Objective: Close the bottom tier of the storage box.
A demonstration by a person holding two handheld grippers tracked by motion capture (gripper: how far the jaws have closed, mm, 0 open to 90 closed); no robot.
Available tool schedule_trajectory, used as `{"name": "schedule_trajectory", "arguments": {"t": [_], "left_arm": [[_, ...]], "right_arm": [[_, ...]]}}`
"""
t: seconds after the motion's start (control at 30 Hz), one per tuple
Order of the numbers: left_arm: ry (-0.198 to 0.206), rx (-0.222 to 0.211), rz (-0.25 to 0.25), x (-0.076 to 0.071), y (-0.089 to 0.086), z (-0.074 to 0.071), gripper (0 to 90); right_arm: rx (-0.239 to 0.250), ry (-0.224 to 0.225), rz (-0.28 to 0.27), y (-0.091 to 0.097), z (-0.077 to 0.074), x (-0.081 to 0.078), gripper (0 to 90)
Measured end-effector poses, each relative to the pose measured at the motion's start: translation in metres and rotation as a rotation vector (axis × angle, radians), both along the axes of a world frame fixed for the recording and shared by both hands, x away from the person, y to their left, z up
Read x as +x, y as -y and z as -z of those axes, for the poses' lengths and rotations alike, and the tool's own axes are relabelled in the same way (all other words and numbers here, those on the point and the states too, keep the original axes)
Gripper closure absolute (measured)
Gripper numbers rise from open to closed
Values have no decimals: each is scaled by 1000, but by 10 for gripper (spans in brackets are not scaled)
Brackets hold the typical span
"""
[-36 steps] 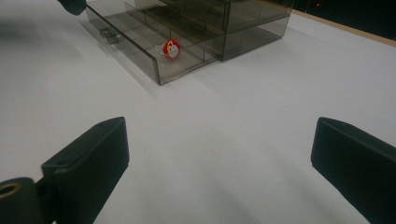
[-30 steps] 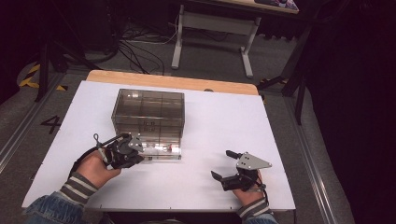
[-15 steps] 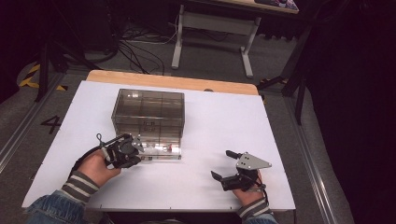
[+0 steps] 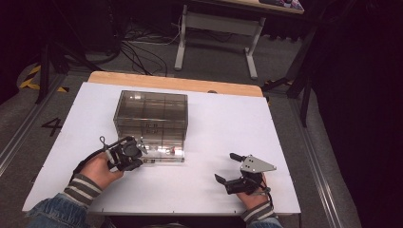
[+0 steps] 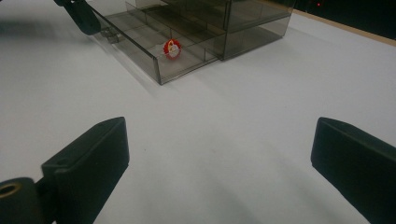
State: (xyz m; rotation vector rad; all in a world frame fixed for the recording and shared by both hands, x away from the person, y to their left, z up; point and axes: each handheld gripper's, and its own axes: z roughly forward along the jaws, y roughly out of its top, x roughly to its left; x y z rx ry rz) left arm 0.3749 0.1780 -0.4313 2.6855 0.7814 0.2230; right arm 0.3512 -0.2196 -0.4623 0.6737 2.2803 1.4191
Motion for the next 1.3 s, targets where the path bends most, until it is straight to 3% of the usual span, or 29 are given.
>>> {"name": "schedule_trajectory", "arguments": {"t": [0.37,1.3], "left_arm": [[8,15,-24,2,1,4,898],[16,26,-25,5,4,5,898]], "right_arm": [[-2,0,1,0,0,0,49],[-2,0,-1,0,0,0,49]]}}
